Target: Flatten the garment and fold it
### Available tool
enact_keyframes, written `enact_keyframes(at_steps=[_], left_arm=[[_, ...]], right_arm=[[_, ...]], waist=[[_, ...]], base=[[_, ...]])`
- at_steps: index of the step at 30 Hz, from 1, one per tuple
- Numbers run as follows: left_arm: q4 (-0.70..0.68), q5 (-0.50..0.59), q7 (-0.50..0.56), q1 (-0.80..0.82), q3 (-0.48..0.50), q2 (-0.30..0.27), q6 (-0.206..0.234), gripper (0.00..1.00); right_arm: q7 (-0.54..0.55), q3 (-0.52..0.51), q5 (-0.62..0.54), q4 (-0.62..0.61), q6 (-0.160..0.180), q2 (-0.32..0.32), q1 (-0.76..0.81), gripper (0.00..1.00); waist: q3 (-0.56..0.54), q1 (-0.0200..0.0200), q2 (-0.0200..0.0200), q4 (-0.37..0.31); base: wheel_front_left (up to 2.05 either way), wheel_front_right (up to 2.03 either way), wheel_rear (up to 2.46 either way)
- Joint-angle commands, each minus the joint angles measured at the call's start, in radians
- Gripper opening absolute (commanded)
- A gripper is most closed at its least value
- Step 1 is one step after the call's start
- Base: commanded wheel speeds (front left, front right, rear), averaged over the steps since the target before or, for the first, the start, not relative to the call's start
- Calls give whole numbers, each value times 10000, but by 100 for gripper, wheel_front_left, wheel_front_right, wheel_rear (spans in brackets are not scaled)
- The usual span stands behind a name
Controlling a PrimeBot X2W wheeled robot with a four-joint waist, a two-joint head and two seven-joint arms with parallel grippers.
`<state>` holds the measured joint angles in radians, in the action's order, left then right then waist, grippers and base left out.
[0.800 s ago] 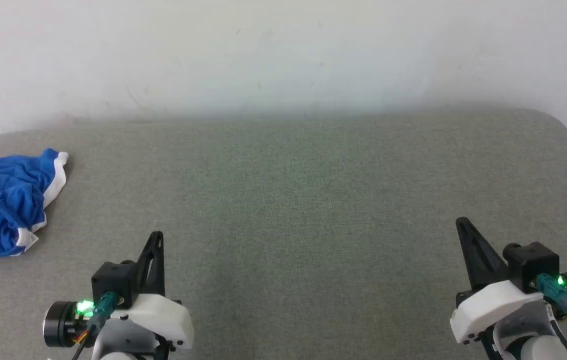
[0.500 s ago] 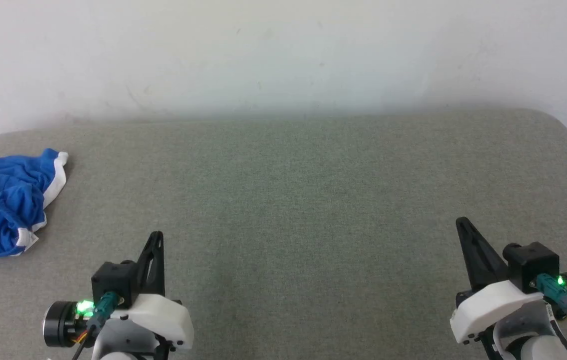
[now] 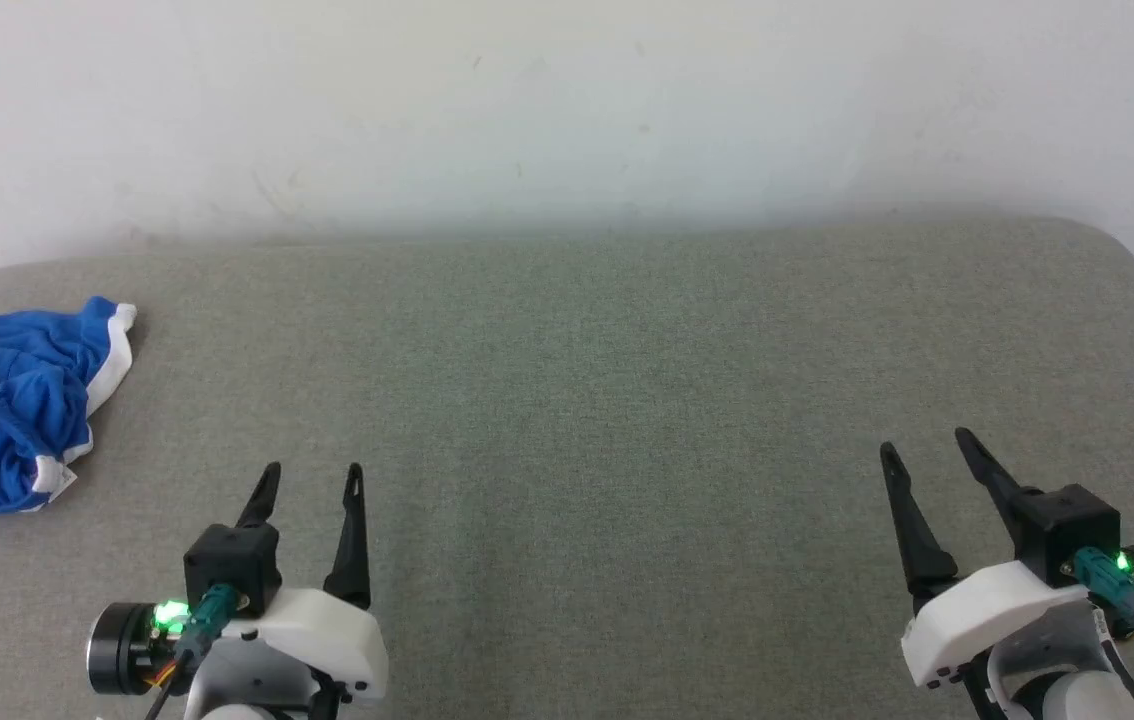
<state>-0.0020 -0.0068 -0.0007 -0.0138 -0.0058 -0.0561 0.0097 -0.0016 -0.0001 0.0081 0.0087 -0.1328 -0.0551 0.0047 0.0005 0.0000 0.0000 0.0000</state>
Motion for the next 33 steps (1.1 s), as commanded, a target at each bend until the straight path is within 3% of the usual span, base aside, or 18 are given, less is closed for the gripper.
enact_keyframes(at_steps=[1,15,33], left_arm=[[-12,15,-80,18,-30,4,86,100],[-99,56,-373,142,-302,-51,541,100],[-207,-21,-748,229,-559,-126,1197,100]], right_arm=[[-74,-74,64,-18,1,3,-15,100],[-366,-317,309,-233,3,9,-39,100],[-742,-477,426,-445,6,16,-83,100]], waist=[[7,0,0,0],[92,0,0,247],[247,0,0,1405]], base=[[0,0,0],[0,0,0],[0,0,0]])
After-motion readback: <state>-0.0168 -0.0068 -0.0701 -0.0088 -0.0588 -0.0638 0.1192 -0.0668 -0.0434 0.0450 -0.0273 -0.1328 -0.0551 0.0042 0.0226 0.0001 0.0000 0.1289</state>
